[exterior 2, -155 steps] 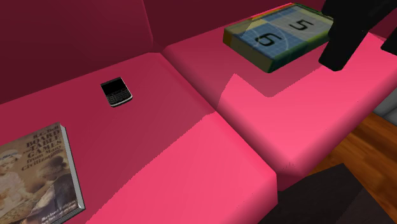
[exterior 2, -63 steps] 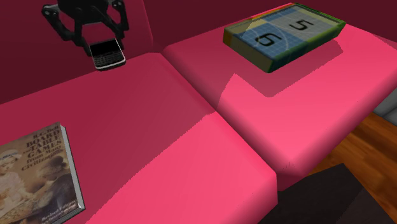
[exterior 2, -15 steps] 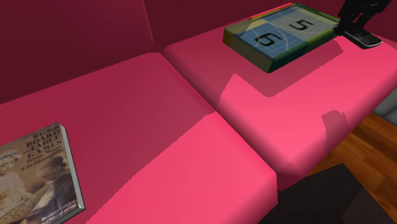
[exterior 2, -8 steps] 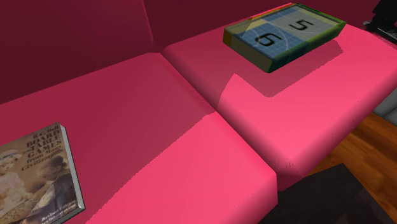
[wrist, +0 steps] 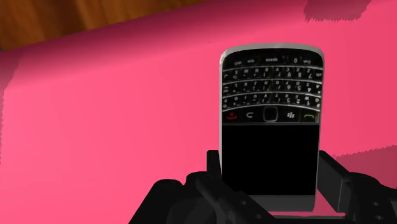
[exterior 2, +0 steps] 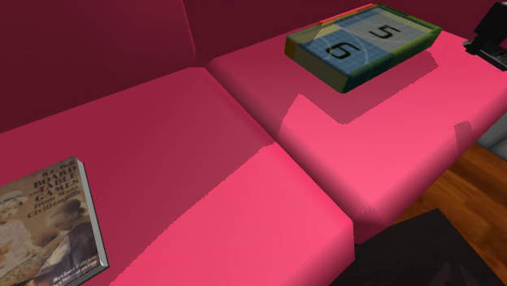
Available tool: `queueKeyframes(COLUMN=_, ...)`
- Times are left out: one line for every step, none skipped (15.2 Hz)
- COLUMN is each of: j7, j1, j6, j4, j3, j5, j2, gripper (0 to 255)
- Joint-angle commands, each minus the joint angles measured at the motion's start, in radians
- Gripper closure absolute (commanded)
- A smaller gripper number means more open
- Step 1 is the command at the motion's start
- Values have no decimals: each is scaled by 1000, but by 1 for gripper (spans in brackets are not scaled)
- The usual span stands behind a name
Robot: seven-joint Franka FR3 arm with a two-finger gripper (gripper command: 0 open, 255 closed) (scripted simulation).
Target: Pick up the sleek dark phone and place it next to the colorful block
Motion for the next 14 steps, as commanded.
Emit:
queueKeyframes(j7=-2, j1=0, j6=27, j4=-22, j3=0, j5=2, j2=5, gripper=255)
queueKeyframes(j7=-2, j1=0, j6=39, j4=-30, j3=1, j5=3, j2=9, gripper=255)
queueKeyframes(j7=-3, j1=0, j6=51, j4=-37, j3=1, j5=4, j2=14, gripper=255)
queueKeyframes(j7=-4, j1=0, j6=63, j4=-44, j3=2, j5=5, j2=18, gripper=255)
queueKeyframes(j7=-5, j1=-1, j6=75, j4=-51, j3=2, j5=6, j2=23, gripper=255)
queueKeyframes(j7=-6, j1=-1, j6=87, j4=-58, j3=2, j5=7, j2=28, gripper=255)
queueKeyframes(j7=-7, j1=-1, j6=98, j4=-65, j3=3, j5=9, j2=34, gripper=255)
queueKeyframes(j7=-8, j1=-1, j6=110, j4=-71, j3=3, j5=10, j2=39, gripper=255)
queueKeyframes(j7=-9, j1=-2, j6=121, j4=-77, j3=4, j5=11, j2=45, gripper=255)
queueKeyframes(j7=-10, j1=-2, j6=133, j4=-83, j3=4, j5=13, j2=50, gripper=255)
queueKeyframes(j7=-12, j1=-2, j6=144, j4=-89, j3=5, j5=14, j2=56, gripper=255)
queueKeyframes(j7=-13, j1=-3, j6=156, j4=-94, j3=5, j5=16, j2=62, gripper=255)
queueKeyframes(j7=-14, j1=-3, j6=167, j4=-99, j3=6, j5=17, j2=69, gripper=255)
queueKeyframes(j7=-15, j1=-3, j6=175, j4=-103, j3=6, j5=18, j2=73, gripper=255)
